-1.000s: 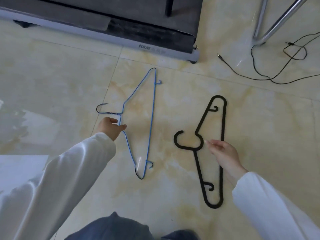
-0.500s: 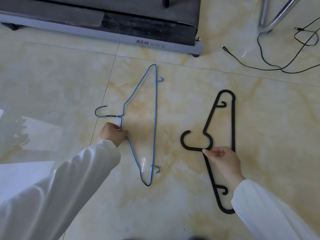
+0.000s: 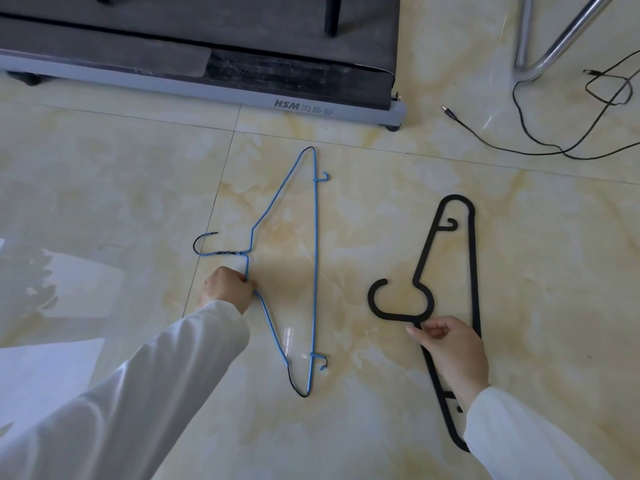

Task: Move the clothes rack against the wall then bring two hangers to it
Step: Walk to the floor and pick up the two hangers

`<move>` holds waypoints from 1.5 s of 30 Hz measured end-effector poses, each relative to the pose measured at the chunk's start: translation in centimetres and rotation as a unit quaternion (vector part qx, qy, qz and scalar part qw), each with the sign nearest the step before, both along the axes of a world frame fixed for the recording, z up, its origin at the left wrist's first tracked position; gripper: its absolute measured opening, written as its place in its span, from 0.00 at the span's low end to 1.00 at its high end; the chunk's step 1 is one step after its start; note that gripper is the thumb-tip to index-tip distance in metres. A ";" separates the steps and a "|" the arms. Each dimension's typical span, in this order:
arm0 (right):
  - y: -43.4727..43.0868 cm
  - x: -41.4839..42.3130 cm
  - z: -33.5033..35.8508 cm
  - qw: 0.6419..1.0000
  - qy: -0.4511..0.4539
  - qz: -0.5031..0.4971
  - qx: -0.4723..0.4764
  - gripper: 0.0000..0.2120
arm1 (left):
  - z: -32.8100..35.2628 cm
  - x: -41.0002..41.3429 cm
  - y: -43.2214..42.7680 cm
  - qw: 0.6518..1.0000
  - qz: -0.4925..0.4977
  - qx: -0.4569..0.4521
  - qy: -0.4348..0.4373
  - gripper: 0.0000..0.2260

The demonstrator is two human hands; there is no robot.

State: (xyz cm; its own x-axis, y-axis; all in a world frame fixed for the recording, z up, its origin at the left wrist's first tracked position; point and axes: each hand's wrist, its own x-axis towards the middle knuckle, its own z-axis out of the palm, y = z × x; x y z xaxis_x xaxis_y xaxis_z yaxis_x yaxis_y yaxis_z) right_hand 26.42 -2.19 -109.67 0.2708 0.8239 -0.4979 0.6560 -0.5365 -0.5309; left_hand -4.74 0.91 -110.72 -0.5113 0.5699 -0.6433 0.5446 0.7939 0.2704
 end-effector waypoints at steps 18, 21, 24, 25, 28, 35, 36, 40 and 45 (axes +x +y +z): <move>0.3 -0.3 0.0 0.998 0.047 -0.034 -0.012 0.11 | 0.1 -0.8 0.3 0.992 0.098 0.041 -0.068 0.15; 0.4 -0.6 0.3 0.998 0.064 -0.030 0.000 0.09 | 0.0 -0.7 0.4 0.989 0.114 0.045 -0.083 0.14; 0.7 -0.9 0.5 0.997 0.076 -0.031 0.006 0.08 | 0.0 -0.4 0.7 0.987 0.131 0.051 -0.080 0.14; 0.7 -1.1 0.6 0.996 0.080 -0.033 0.007 0.08 | 0.1 -0.2 0.7 0.987 0.133 0.050 -0.078 0.14; 0.9 -1.6 0.7 0.995 0.092 -0.040 0.009 0.08 | 0.3 -0.1 0.8 0.987 0.133 0.051 -0.071 0.14; 1.8 -3.2 1.7 0.990 0.135 -0.043 0.020 0.07 | 1.9 0.3 0.3 0.948 0.191 0.122 -0.222 0.08; 2.1 -3.5 2.0 0.989 0.139 -0.042 0.026 0.07 | 2.4 0.6 0.2 0.939 0.198 0.134 -0.245 0.08; 3.5 -4.4 3.3 0.981 0.178 -0.053 0.052 0.06 | 4.1 1.6 0.4 0.912 0.212 0.159 -0.314 0.04; 5.4 -5.4 5.2 0.967 0.235 -0.071 0.062 0.03 | 6.0 3.0 1.6 0.889 0.180 0.182 -0.379 0.04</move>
State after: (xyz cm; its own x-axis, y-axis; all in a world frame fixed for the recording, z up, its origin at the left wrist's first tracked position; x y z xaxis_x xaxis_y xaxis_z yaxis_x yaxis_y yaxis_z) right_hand 20.98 3.21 -104.44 0.1528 0.8561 -0.4938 0.2507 -0.5169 -0.8185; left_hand -1.78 2.52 -104.69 -0.2005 0.6986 -0.6868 -0.1751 0.6642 0.7267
